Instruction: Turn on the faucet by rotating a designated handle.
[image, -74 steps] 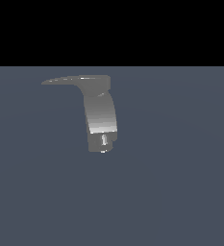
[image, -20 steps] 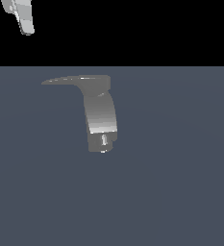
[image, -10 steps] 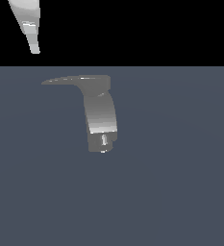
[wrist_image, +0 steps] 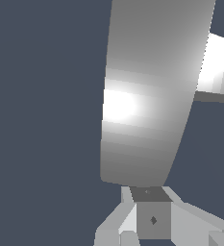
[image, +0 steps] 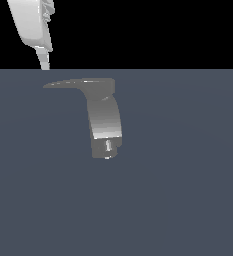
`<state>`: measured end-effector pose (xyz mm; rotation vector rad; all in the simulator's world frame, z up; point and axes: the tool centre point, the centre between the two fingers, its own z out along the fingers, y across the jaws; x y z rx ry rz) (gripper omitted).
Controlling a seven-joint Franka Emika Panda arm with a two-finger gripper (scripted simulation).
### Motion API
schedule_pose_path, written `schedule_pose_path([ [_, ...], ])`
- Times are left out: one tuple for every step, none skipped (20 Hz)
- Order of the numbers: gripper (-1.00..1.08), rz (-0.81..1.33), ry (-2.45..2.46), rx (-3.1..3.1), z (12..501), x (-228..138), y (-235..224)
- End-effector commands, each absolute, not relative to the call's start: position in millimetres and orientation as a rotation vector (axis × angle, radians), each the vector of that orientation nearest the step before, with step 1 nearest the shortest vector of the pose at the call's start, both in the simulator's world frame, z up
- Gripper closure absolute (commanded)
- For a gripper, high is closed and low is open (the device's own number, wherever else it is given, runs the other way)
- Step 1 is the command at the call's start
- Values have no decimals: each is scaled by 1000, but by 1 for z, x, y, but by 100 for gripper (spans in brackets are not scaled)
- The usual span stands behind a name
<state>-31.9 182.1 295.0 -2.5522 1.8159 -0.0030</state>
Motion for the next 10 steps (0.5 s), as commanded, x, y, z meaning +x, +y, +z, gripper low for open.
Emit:
schedule_pose_path([
  [108, -3, 1874, -2511, 287, -19, 183],
  [108, -3, 1897, -2495, 284, -14, 183],
  [108, -3, 1920, -2478, 281, -9, 183],
  [108, -3, 1942, -2462, 278, -4, 183],
  [108, -3, 1964, -2446, 275, 0, 183],
  [108, -3, 1984, -2430, 272, 5, 183],
  [108, -3, 2003, -2415, 269, 9, 183],
  [108, -3, 2022, -2401, 266, 13, 183],
  [108, -3, 2040, -2386, 264, 17, 182],
  [108, -3, 2056, -2373, 262, 21, 182],
])
